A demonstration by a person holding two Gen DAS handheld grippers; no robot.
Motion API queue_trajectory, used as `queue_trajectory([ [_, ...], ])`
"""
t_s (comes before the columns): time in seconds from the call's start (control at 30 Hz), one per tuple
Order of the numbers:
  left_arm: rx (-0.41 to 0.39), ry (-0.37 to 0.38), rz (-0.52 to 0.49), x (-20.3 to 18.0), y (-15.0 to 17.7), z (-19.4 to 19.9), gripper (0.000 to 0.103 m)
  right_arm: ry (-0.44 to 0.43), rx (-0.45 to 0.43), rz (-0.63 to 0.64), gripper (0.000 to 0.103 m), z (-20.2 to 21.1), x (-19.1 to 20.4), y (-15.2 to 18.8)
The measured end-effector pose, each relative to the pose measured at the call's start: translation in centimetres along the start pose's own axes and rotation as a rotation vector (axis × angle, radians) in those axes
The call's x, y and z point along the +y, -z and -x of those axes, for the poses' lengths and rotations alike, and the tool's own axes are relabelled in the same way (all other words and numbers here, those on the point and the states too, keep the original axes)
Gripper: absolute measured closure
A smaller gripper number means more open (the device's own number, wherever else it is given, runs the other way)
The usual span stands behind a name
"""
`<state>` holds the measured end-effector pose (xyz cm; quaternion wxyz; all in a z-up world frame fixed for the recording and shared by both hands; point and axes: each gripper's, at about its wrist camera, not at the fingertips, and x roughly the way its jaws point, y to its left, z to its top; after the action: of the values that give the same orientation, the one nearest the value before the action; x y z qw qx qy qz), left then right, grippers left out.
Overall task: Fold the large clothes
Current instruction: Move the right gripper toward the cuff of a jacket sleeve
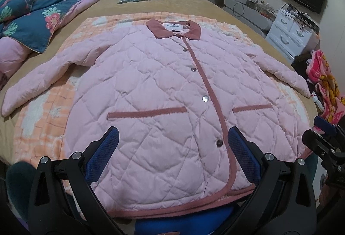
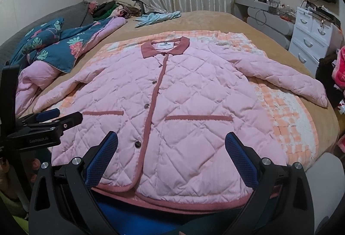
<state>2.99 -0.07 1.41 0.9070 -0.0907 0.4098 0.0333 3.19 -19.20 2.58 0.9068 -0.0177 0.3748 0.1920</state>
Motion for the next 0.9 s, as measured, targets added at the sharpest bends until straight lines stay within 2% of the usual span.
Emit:
queue_trajectory([
  [0.53, -0.028, -0.007, 0.037, 0.4, -6.8, -1.9, 0.008, -0.026, -0.019, -0.039, 0.004, -2.1, -1.3, -7.6],
  [0.9, -0.029, -0.019, 0.05, 0.0, -11.0, -3.5, 0.008, -0.011, -0.055, -0.061, 0.004, -3.3, -2.6, -12.4],
])
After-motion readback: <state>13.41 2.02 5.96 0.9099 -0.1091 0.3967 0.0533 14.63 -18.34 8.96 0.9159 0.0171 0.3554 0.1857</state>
